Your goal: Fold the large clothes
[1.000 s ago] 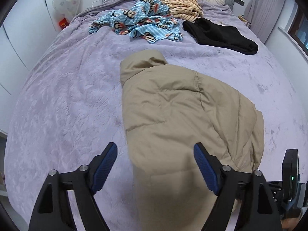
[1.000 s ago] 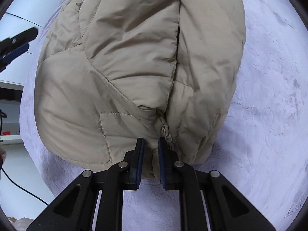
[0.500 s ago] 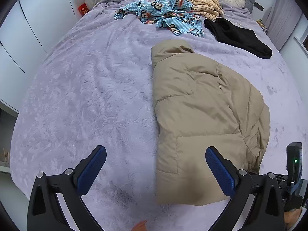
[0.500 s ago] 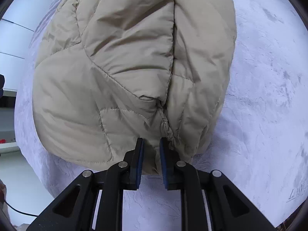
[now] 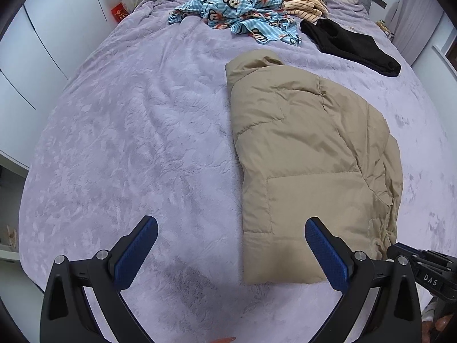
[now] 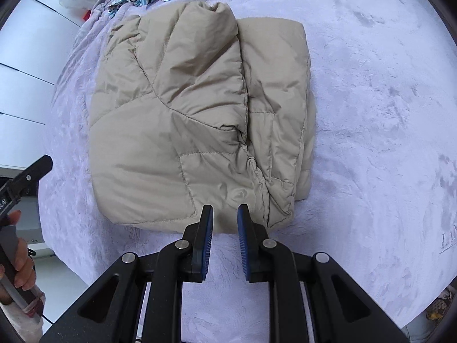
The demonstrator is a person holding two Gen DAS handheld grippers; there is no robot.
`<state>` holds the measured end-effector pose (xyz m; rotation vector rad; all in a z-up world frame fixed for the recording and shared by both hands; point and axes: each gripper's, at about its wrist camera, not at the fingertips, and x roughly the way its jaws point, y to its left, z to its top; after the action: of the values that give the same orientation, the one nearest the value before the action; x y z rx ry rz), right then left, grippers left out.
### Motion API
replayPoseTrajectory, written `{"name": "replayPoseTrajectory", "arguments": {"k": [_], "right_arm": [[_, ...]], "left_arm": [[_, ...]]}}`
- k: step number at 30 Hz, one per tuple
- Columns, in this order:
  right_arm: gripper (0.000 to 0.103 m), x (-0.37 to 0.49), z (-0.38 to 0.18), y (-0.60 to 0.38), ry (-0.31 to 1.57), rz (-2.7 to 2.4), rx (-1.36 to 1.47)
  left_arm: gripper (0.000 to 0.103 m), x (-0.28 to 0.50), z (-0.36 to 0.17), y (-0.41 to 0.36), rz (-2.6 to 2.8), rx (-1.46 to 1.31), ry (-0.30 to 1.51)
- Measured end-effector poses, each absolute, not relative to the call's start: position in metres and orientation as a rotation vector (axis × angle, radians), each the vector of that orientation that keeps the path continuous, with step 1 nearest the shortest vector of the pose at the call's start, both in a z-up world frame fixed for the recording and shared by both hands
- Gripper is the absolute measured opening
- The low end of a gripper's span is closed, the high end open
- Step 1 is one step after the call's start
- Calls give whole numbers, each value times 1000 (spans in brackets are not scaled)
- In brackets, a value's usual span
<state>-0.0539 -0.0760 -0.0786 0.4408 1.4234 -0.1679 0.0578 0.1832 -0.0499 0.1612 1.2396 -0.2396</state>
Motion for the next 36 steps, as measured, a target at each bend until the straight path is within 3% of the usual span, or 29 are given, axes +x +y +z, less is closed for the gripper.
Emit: {"name": "replayPoseTrajectory", "arguments": {"k": [2, 4, 5, 13, 15, 19, 22, 36], "right_arm": [[24, -53, -66, -71, 1392, -179, 420], [49, -51, -55, -67, 1358, -185, 392], [66, -50, -49, -64, 1339, -186, 378], [70, -49, -20, -55, 1291, -160, 328], [81, -52, -18, -57, 1307, -160, 327], [83, -64, -9, -58, 1323, -154, 313], [103, -76, 3, -60, 1299, -160, 301], [103, -109, 83, -59, 1123, -191, 214]], "left_arm": [[103, 56, -43, 185, -234, 161, 1230], [103, 53, -35, 186, -226, 157, 1208], [103, 51, -31, 187, -223, 154, 1198], [103, 32, -10, 178, -236, 167, 1169], [103, 23, -4, 173, -239, 185, 1169], [103, 1, 10, 167, -248, 182, 1168], [103, -16, 19, 163, -243, 181, 1162], [103, -71, 77, 171, -174, 119, 1068]]}}
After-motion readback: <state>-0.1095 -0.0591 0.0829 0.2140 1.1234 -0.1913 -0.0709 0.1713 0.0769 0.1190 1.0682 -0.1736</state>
